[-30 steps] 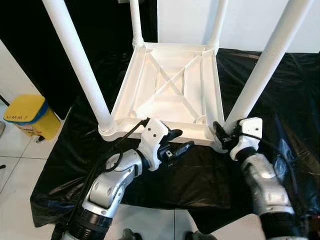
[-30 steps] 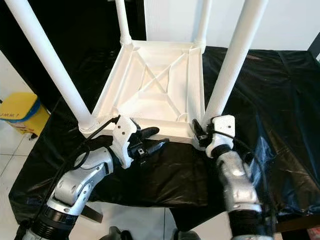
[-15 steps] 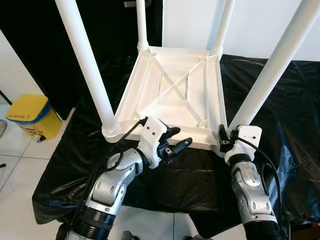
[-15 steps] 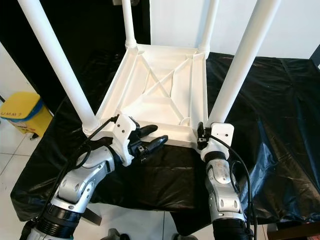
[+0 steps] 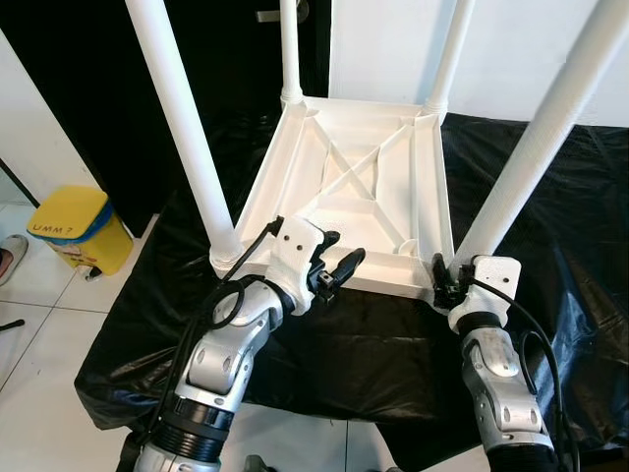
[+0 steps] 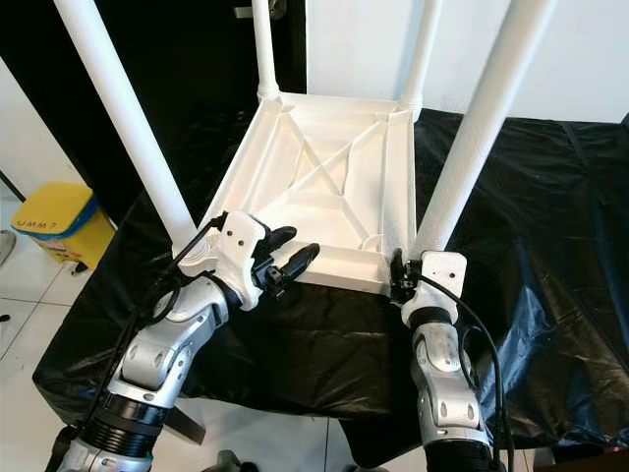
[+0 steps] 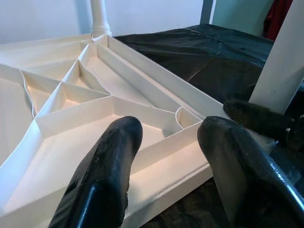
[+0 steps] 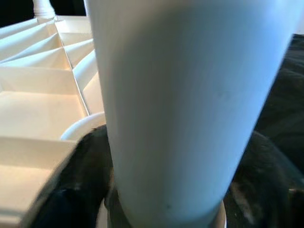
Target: Building children table
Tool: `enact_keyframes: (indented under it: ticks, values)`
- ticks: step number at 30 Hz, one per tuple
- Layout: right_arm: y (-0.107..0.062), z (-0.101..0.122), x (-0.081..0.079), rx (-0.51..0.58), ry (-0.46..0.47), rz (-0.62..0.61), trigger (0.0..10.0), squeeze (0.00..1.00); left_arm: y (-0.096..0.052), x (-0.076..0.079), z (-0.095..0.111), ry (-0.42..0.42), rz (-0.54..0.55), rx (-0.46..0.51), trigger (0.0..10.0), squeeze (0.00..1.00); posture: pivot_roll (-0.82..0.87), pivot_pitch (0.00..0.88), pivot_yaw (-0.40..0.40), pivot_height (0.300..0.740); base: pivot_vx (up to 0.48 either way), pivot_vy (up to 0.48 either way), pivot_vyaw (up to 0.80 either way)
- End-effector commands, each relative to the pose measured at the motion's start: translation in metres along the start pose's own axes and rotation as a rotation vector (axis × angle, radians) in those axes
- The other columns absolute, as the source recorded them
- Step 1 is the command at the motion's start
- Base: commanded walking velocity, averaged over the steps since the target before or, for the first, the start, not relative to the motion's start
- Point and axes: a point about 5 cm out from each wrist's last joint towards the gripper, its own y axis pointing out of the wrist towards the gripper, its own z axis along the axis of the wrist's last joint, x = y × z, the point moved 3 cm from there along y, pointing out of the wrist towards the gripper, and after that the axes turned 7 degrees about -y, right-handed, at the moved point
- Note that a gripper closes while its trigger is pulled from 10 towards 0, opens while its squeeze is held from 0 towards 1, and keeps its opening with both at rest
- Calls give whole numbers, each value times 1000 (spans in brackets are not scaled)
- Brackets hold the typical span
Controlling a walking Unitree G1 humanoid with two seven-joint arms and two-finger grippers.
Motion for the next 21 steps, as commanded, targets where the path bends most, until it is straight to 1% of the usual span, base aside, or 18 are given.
enact_keyframes:
  ticks: [1, 2, 3, 5, 6, 7, 8, 9, 10, 11, 12, 13, 15, 17, 20, 21]
  values:
    - [-3, -6, 3, -10, 1, 15, 10000, 1000, 0, -3, -5, 14, 40, -9, 10000, 0, -73, 27, 11, 740, 0, 0, 0]
    - [-3, -6, 3, -10, 1, 15, 10000, 1000, 0, -3, -5, 14, 40, -9, 10000, 0, -73, 27, 11, 740, 0, 0, 0]
    - [-4, -3, 4, 9, 9, 54, 10000, 1000, 2, -2, -5, 29, 37, -6, 10000, 0, -75, 18, 8, 740, 0, 0, 0]
    - [-4, -3, 4, 9, 9, 54, 10000, 1000, 2, -2, -5, 29, 37, -6, 10000, 0, -75, 18, 8, 740, 0, 0, 0]
    - [-4, 0, 5, 33, 6, 102, 10000, 1000, 3, -2, -6, 30, 37, -14, 10000, 0, -80, 16, 10, 740, 0, 0, 0]
    - [-4, 0, 5, 33, 6, 102, 10000, 1000, 3, -2, -6, 30, 37, -14, 10000, 0, -80, 16, 10, 740, 0, 0, 0]
    - [-4, 2, 6, 48, 9, 155, 10000, 1000, 3, -2, -6, 27, 32, -15, 10000, 0, -84, 12, 10, 740, 0, 0, 0]
    - [-4, 2, 6, 48, 9, 155, 10000, 1000, 3, -2, -6, 27, 32, -15, 10000, 0, -84, 12, 10, 740, 0, 0, 0]
    - [-4, 4, 8, 61, 2, 232, 10000, 1000, 3, -1, -7, 28, 15, -19, 10000, 0, -85, 3, 6, 740, 0, 0, 0]
    - [-2, 7, 9, 69, -11, 309, 10000, 796, 3, 1, -7, 22, -11, -24, 10000, 0, -84, 2, 2, 740, 0, 0, 0]
    - [0, 9, 10, 71, -26, 381, 10000, 0, 2, 3, -6, 19, -38, -24, 10000, 0, -83, 3, 3, 740, 0, 0, 0]
    - [2, 9, 11, 71, -37, 423, 10000, 0, 2, 4, -6, 17, -54, -24, 10000, 0, -82, 2, 2, 740, 0, 0, 0]
    - [2, 9, 11, 71, -37, 423, 10000, 0, 2, 4, -6, 17, -54, -24, 10000, 0, -82, 2, 2, 740, 0, 0, 0]
    - [8, 9, 10, 67, -79, 503, 10000, 0, 1, 6, -7, -12, -80, -32, 10000, 0, -74, 0, -5, 740, 0, 0, 0]
    - [15, 5, 7, 47, -117, 574, 10000, 0, -1, 10, -8, -37, -109, -33, 10000, 0, -67, 0, -10, 740, 0, 0, 0]
    - [15, 5, 7, 47, -117, 574, 10000, 0, -1, 10, -8, -37, -109, -33, 10000, 0, -67, 0, -10, 740, 0, 0, 0]
